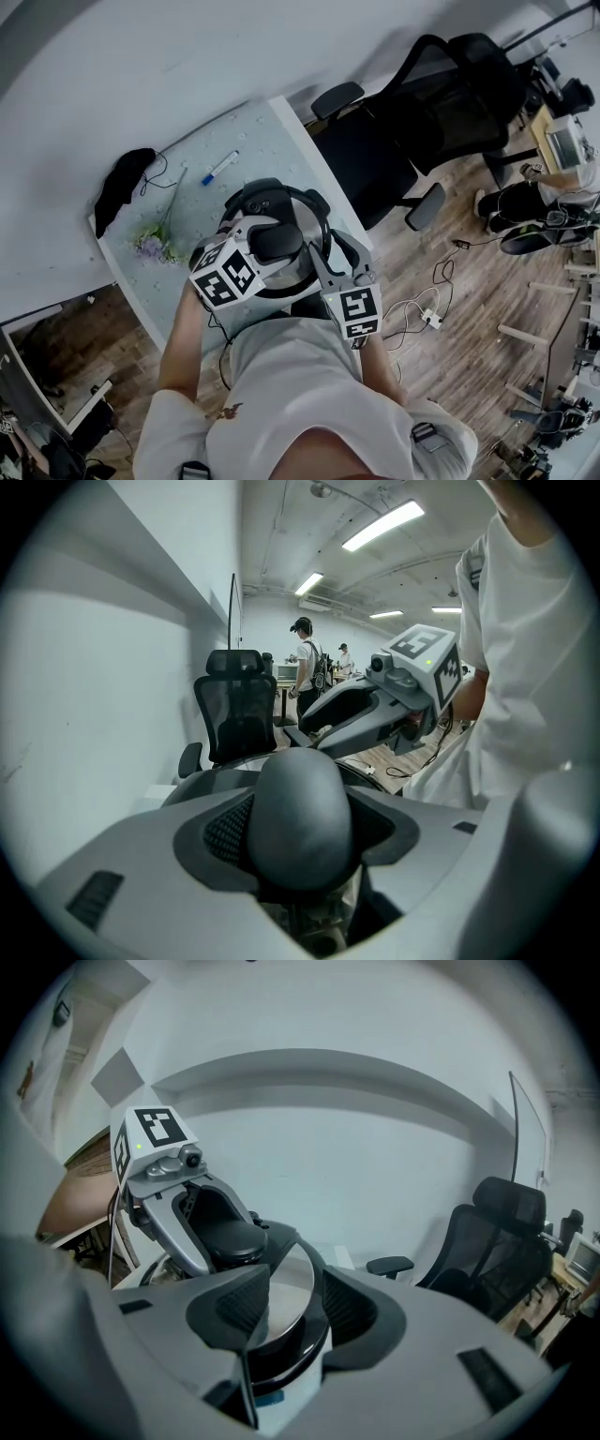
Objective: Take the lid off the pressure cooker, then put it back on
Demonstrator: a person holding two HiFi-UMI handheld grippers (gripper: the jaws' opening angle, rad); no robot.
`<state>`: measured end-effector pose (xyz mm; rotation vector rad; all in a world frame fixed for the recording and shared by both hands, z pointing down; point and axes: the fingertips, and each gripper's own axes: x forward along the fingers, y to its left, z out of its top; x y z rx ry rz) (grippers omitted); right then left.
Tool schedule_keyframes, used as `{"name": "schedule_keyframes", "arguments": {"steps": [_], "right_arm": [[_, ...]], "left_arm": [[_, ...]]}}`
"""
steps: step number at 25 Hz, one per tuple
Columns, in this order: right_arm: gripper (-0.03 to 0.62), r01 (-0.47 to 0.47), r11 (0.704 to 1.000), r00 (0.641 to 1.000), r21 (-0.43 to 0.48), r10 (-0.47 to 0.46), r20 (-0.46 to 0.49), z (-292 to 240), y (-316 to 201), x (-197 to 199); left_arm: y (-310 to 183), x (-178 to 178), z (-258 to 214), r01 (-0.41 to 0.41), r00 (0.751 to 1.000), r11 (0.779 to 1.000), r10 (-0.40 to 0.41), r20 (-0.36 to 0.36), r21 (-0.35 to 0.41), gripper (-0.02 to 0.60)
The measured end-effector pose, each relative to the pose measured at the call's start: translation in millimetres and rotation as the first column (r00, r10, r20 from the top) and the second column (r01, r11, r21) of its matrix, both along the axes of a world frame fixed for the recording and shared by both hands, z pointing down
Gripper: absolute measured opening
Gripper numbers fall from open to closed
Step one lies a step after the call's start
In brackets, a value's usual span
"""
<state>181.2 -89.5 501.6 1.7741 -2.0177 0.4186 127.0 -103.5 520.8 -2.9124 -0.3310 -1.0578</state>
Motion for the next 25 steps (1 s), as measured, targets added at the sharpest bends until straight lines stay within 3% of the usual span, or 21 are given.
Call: {"name": "schedule_keyframes", "arguments": {"steps": [17, 25], "right_arm": [[0.178, 0.018, 0.999, 1.0, 0.041, -0.017, -0.023, -16, 6, 1], [0.176, 0.077, 0.994, 0.996, 0.073, -0.075, -0.039, -28, 3, -16]], "left_arm": [[7, -8, -24, 0.034, 0.999, 0.999, -0.032, -0.036, 0.04, 0.273], [5, -30, -34, 0.129, 0.99, 0.99, -0.126, -0.058, 0.05, 0.273]]}}
